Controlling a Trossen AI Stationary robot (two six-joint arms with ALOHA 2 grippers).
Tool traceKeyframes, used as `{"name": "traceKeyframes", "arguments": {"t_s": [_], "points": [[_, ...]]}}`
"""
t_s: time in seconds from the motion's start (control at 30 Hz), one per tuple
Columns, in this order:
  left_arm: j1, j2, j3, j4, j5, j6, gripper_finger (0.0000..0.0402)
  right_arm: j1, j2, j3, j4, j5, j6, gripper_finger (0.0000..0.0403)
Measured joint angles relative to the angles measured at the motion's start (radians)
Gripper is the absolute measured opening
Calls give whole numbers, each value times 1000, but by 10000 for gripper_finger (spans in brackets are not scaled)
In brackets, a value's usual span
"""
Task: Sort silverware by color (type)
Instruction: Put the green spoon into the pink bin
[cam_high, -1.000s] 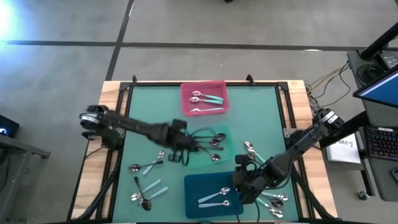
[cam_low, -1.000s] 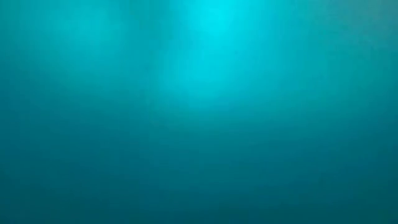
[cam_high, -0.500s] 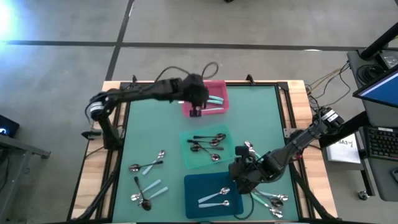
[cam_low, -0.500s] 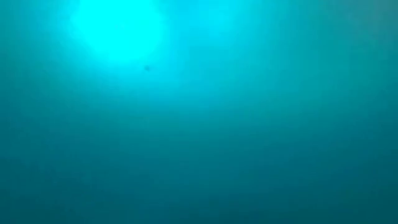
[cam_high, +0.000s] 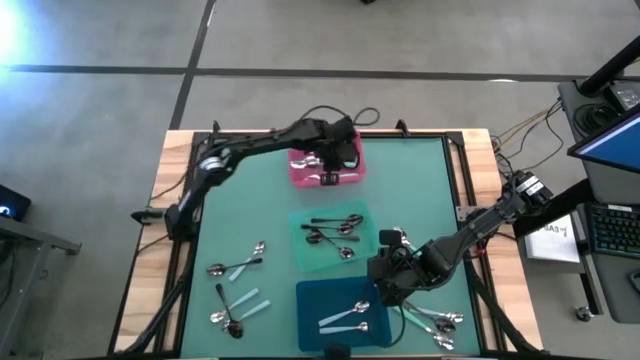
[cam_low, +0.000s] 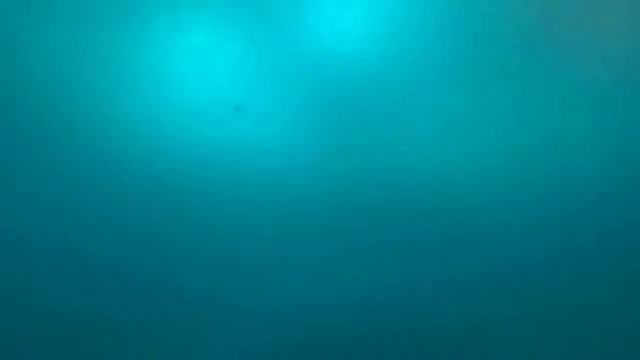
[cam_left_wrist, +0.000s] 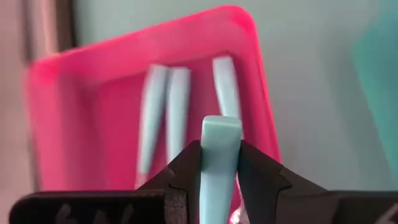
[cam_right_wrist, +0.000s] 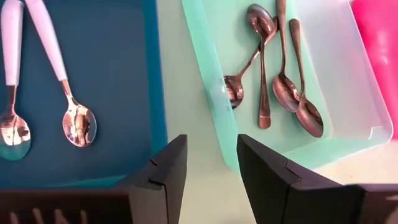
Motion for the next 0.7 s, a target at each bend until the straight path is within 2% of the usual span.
{"name": "traceKeyframes", "arguments": {"t_s": [0.13,0.2,0.27,0.4,0.7], "points": [[5,115,226,-207,-3,-56,75,0,0,0,-11,0,0,132],[8,150,306,-233,-3,-82,79,0,0,0,-11,0,0,132],[9,119,259,-159,-12,-98,80,0,0,0,-14,1,3,132],[11,72,182,-137,-46,-112,81,0,0,-2,-21,0,12,132],[15,54,154,-155,-49,-166,82,0,0,-3,-14,0,0,132]]}}
